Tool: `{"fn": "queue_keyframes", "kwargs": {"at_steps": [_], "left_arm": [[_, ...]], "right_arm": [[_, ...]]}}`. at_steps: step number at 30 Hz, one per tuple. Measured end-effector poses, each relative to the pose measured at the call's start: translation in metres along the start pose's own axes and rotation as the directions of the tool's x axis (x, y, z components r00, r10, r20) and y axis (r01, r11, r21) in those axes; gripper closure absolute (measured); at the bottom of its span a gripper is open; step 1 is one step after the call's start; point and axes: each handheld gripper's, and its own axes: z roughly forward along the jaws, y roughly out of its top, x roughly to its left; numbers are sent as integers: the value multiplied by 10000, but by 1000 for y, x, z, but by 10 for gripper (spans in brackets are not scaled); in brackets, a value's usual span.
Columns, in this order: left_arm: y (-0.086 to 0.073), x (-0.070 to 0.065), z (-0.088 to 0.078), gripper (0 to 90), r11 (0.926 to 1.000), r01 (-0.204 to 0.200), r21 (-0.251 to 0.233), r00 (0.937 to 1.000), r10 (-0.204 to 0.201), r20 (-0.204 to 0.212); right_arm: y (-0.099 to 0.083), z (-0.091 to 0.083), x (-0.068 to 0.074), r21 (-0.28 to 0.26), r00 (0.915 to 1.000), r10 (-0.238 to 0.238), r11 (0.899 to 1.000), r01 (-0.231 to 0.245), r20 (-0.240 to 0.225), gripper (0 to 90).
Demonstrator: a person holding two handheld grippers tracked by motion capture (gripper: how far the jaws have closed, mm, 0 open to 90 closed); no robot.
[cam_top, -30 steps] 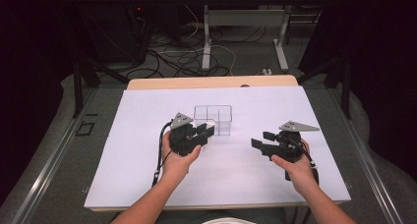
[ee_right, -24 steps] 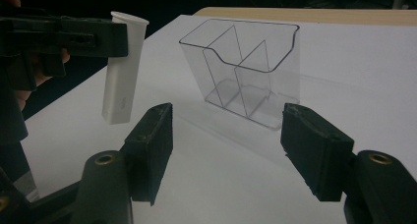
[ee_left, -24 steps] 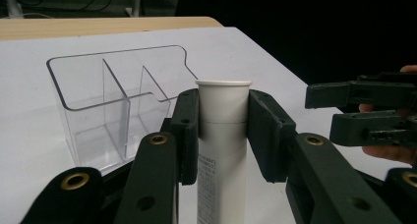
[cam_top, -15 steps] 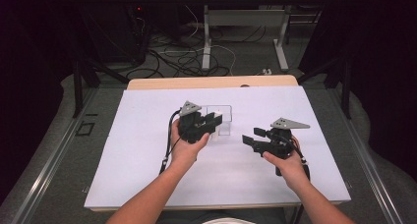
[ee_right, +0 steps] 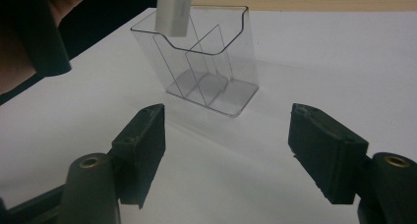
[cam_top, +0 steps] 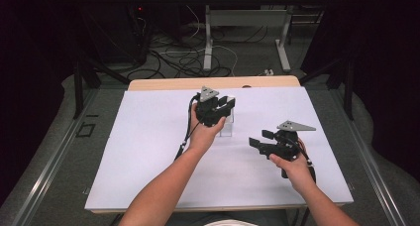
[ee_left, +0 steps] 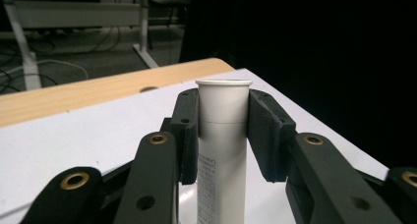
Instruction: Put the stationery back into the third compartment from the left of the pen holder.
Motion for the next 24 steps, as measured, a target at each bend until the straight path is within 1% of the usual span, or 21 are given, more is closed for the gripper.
{"fn": "queue_keyframes", "kwargs": {"at_steps": [6, 8, 9, 12, 15, 17, 19, 20, 22, 23, 24], "left_arm": [[-6, 6, 11, 667, 10000, -79, -12, 9986, 78, -516], [-7, 6, 13, 667, 9999, -102, 34, 9985, 104, -544], [-8, 6, 14, 667, 9998, -183, 73, 9978, 188, -634], [-11, 6, 18, 667, 9993, -255, 285, 9966, 276, -776], [-16, 6, 19, 666, 9990, -372, 260, 9955, 393, -866], [-16, 8, 19, 665, 9995, -234, 192, 9959, 250, -875], [-15, 10, 19, 665, 9995, -216, 242, 9961, 236, -853], [-15, 11, 20, 665, 9992, -284, 264, 9956, 306, -887], [-14, 12, 21, 666, 9994, -326, 151, 9946, 339, -983], [-14, 13, 22, 665, 9997, -254, 71, 9956, 260, -899], [-14, 13, 23, 665, 9996, -262, 139, 9956, 273, -902]], "right_arm": [[-2, 1, 1, 89, 10000, -55, 9999, 55, -16, 299], [-2, 1, 0, 91, 10000, -45, 9999, 46, -18, 299], [-3, 0, -1, 87, 10000, -35, 10000, 36, -25, 299], [-3, 0, -2, 51, 10000, 58, 10000, -57, -36, 299], [-3, -1, -3, 48, 10000, 75, 10000, -75, 9, 300], [-3, -1, -3, 48, 10000, 36, 10000, -36, 14, 299], [-3, -1, -4, 40, 10000, 33, 10000, -33, 26, 299], [-4, 0, -4, 25, 10000, 36, 10000, -36, 43, 299], [-4, 0, -3, 76, 10000, 61, 10000, -62, 57, 300], [-4, 0, -3, 80, 10000, 55, 10000, -56, 27, 299], [-4, 0, -2, 84, 10000, 46, 10000, -46, 3, 299]]}}
